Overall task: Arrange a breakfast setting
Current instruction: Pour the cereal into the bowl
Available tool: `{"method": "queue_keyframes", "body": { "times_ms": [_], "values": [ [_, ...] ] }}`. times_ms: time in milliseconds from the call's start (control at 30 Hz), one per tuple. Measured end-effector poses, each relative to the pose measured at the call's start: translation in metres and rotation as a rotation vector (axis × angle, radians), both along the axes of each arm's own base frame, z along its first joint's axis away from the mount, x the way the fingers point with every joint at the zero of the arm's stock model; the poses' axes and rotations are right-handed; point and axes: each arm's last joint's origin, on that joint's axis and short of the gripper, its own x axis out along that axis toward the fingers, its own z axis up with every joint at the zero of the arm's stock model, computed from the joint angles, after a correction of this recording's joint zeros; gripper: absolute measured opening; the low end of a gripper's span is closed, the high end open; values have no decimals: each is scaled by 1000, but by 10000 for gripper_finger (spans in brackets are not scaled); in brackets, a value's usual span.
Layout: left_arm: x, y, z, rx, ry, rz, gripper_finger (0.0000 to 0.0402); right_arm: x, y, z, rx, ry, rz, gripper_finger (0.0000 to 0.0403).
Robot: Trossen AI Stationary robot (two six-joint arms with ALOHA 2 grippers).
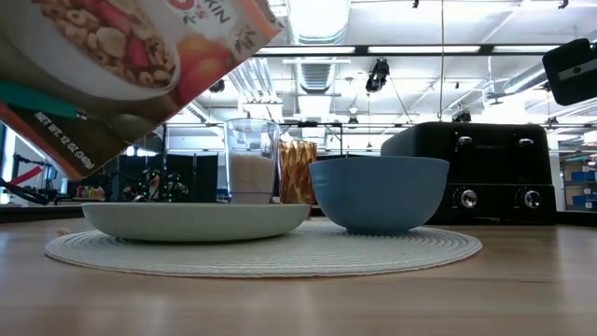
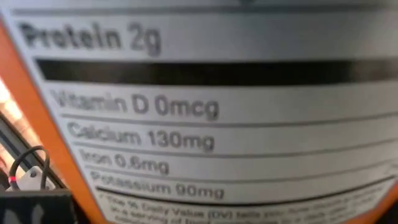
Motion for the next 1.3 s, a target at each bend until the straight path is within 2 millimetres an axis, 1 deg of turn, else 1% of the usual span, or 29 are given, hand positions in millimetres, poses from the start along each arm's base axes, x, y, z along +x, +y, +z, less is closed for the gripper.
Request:
{"method": "queue_keyframes", "body": {
  "times_ms": [233,567,800,1067,1300],
  "values": [
    [-20,17,-15,95,-82,73,233,0,0,0,0,0,0,68],
    [-40,39,-49,249,-173,167,233,0,0,0,0,0,0,68],
    [-49,51,-75,383,-261,217,233,0,0,0,0,0,0,68],
    [-56,64,-109,485,-296,295,233,0,0,0,0,0,0,68],
    [-60,74,-130,571,-333,336,233,0,0,0,0,0,0,68]
  ]
}}
